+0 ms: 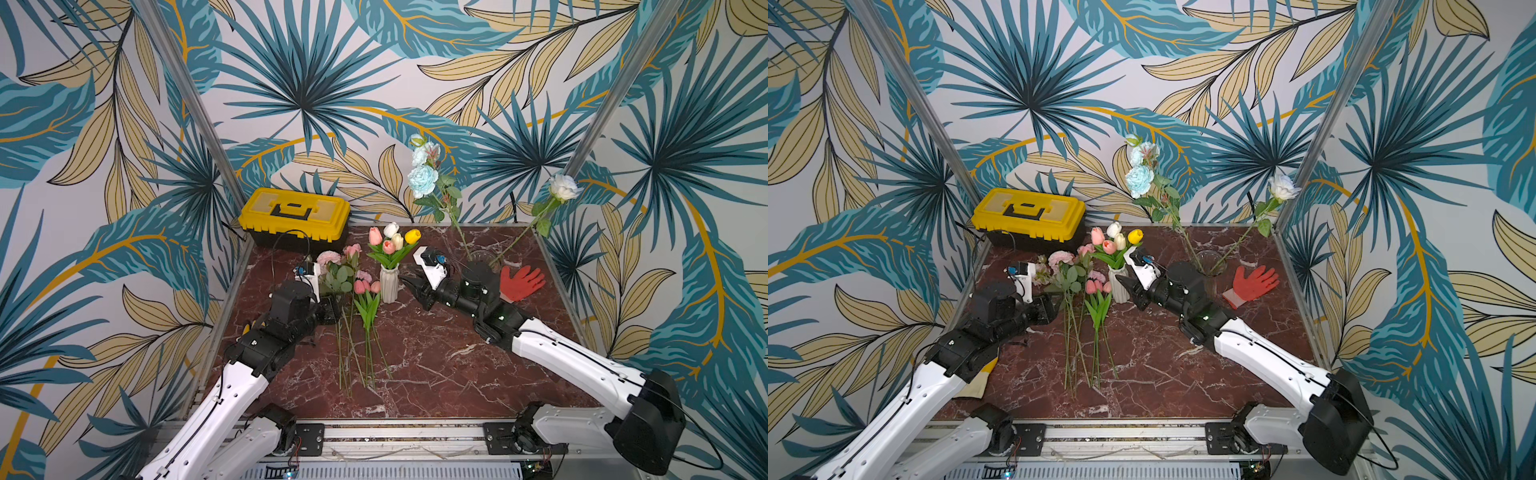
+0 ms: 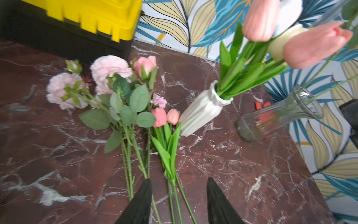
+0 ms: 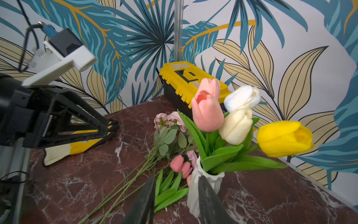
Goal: Pick out pink flowers from the vase
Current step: Pick up the flower from the vase.
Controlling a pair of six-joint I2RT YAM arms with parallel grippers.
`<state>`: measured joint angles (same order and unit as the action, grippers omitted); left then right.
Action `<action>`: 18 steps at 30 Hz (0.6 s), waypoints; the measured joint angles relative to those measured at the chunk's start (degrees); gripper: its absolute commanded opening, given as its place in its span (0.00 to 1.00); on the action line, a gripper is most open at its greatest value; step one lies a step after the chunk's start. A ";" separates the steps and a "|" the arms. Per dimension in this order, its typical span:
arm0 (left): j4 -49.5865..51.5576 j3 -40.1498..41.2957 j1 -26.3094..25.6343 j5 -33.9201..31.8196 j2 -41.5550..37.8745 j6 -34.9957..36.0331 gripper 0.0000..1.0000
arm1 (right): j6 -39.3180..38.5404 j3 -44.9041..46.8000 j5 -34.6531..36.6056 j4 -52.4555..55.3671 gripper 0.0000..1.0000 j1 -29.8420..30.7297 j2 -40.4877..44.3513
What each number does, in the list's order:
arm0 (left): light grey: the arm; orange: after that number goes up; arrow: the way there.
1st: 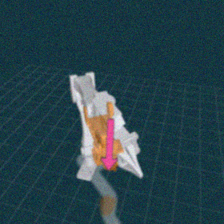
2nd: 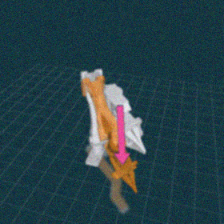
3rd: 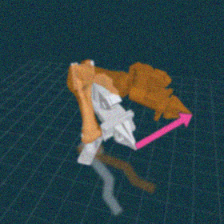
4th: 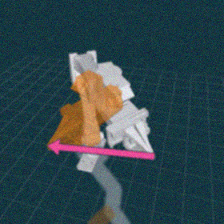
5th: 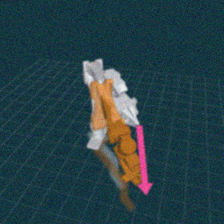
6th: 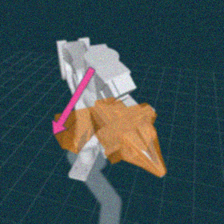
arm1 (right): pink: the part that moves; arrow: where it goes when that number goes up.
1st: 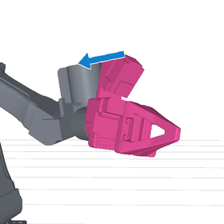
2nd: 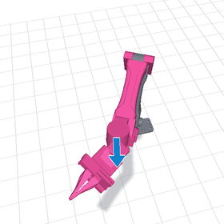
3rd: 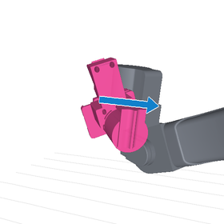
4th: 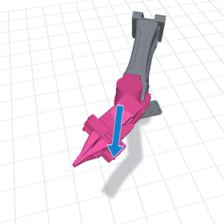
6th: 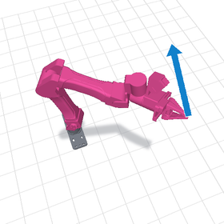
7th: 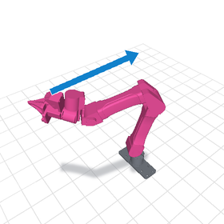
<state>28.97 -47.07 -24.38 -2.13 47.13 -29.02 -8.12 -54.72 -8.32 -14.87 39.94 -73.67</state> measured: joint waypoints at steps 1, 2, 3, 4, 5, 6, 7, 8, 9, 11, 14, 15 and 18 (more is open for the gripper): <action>0.20 0.26 -0.59 -2.40 -0.81 0.00 0.49 | -0.83 0.22 0.90 -2.10 0.37 0.24 -1.25; 0.37 0.57 -1.16 -4.63 -1.79 0.02 0.50 | -1.49 0.46 1.62 -4.02 0.36 0.44 -2.38; 0.48 0.81 -1.64 -6.32 -2.64 0.11 0.50 | -2.16 0.59 2.38 -5.79 0.36 0.66 -3.48; 0.50 1.16 -2.27 -8.41 -3.76 0.09 0.50 | -2.75 0.59 3.23 -7.61 0.36 0.90 -4.72; 0.50 1.42 -2.75 -9.94 -4.52 0.09 0.51 | -3.28 0.59 4.07 -9.18 0.36 1.07 -5.95; 0.52 1.60 -3.23 -11.32 -5.11 0.11 0.51 | -3.63 0.59 4.72 -10.29 0.36 1.20 -6.84; 0.57 1.64 -3.72 -12.57 -5.46 0.11 0.51 | -4.09 0.59 5.38 -11.50 0.35 1.27 -7.89; 0.55 1.64 -4.15 -13.60 -5.68 0.11 0.51 | -4.37 0.59 5.88 -12.59 0.35 1.31 -8.90; 0.55 1.64 -4.50 -14.25 -5.79 0.13 0.51 | -4.39 0.59 6.29 -13.42 0.35 1.33 -9.73; 0.52 1.84 -5.33 -15.54 -6.01 0.26 0.51 | -4.52 0.50 7.06 -14.95 0.34 1.36 -11.47; 0.50 2.43 -6.29 -16.83 -6.38 0.42 0.51 | -4.55 0.28 8.37 -16.59 0.34 1.36 -13.70; 0.50 2.60 -6.54 -17.14 -6.54 0.50 0.51 | -4.57 0.28 8.92 -17.11 0.33 1.36 -14.19; 0.50 2.84 -7.19 -17.86 -6.93 0.74 0.51 | -4.57 -0.07 10.40 -18.56 0.33 1.36 -15.45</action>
<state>29.47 -44.23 -31.57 -19.99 40.21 -28.27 -12.69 -54.78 2.09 -33.43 41.30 -89.12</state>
